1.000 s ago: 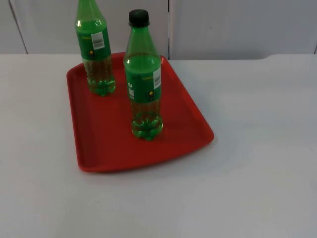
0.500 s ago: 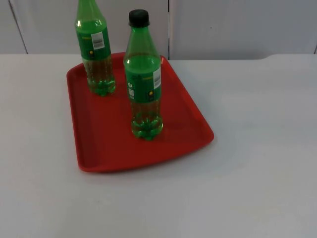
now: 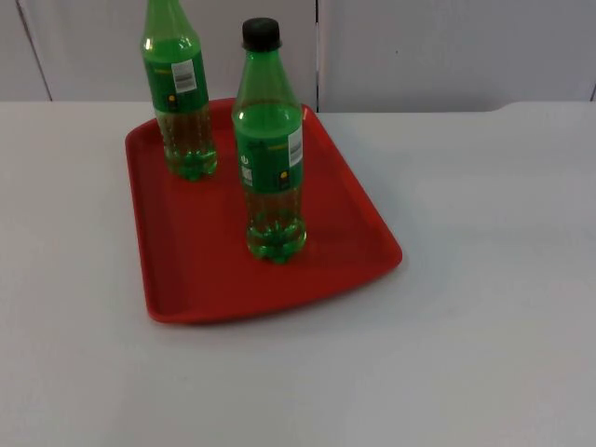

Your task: Place the bottle upright on the tray.

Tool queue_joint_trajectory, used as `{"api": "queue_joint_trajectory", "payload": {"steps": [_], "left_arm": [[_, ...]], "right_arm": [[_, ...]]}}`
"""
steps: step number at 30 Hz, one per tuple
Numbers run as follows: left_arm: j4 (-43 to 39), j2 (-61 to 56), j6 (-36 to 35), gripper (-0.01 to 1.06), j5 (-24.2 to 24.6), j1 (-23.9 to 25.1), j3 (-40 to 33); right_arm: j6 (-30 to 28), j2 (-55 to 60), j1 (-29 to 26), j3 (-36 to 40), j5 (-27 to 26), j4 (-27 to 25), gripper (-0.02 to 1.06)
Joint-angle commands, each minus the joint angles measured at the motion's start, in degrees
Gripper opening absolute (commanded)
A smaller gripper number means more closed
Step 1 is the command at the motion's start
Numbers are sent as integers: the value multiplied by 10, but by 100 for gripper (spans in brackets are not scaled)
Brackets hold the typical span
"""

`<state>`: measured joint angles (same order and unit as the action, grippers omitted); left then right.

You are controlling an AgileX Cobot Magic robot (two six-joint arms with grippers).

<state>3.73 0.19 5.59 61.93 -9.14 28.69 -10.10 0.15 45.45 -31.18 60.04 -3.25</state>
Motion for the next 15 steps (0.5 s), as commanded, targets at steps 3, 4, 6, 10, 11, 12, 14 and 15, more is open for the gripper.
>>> {"api": "queue_joint_trajectory", "payload": {"steps": [3,4,6,10,11,12,14,15], "left_arm": [[-1,-2,-3,105,-3,-1,-3],[-1,-2,-3,105,-3,-1,-3],[-1,-2,-3,105,-3,-1,-3],[-1,-2,-3,105,-3,-1,-3],[-1,-2,-3,105,-3,-1,-3],[-1,-2,-3,105,-3,-1,-3],[-1,-2,-3,105,-3,-1,-3],[-1,-2,-3,105,-3,-1,-3]], "right_arm": [[3,-1,-1,3,-10,2,85],[3,-1,-1,3,-10,2,85],[3,-1,-1,3,-10,2,85],[6,-1,-1,3,-10,2,85],[6,-1,-1,3,-10,2,85],[16,-1,-1,3,-7,3,85],[34,-1,-1,3,-2,8,85],[67,-1,-1,10,11,22,85]]}}
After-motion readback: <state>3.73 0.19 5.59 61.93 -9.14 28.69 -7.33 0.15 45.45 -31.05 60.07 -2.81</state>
